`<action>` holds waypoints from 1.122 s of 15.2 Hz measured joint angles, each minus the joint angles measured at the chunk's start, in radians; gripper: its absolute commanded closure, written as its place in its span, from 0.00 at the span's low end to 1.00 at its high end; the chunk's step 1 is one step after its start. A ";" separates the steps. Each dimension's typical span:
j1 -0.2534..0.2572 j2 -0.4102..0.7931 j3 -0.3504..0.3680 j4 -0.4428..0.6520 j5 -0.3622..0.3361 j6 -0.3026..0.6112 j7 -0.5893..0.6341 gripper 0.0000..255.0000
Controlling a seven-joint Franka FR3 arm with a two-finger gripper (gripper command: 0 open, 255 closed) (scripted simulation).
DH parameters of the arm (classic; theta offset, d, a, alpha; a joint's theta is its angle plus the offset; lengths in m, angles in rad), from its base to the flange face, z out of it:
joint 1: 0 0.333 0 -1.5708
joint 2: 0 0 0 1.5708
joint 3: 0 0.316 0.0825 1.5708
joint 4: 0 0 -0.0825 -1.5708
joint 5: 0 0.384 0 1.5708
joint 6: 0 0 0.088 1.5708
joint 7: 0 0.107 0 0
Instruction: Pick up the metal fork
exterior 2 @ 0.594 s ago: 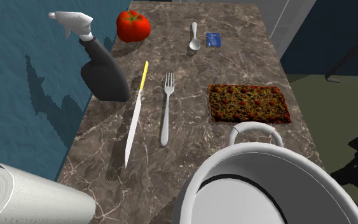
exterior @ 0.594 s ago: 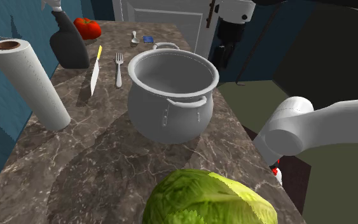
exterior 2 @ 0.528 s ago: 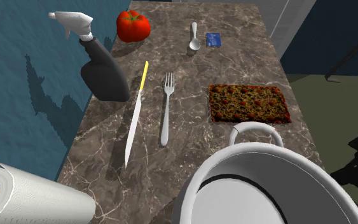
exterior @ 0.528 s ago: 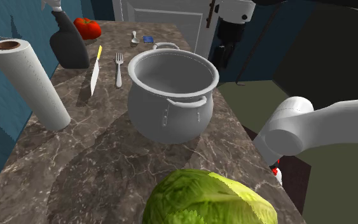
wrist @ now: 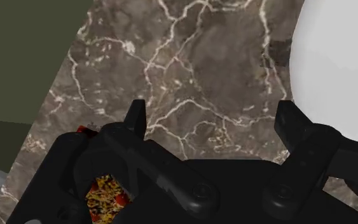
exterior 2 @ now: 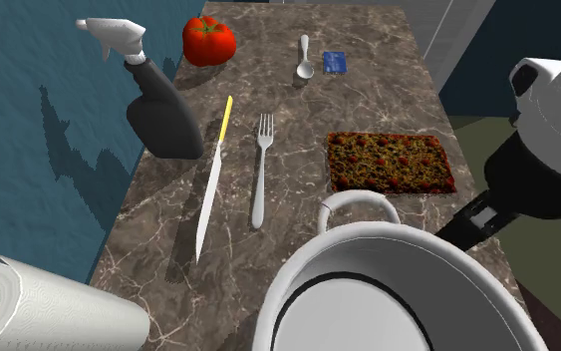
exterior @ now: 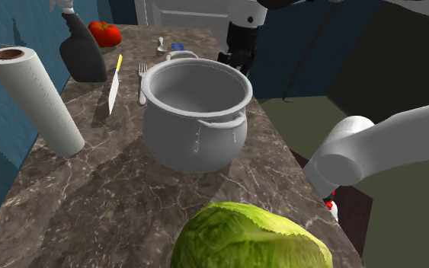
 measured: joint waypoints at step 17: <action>-0.058 0.668 0.217 0.561 -0.166 0.156 0.621 0.00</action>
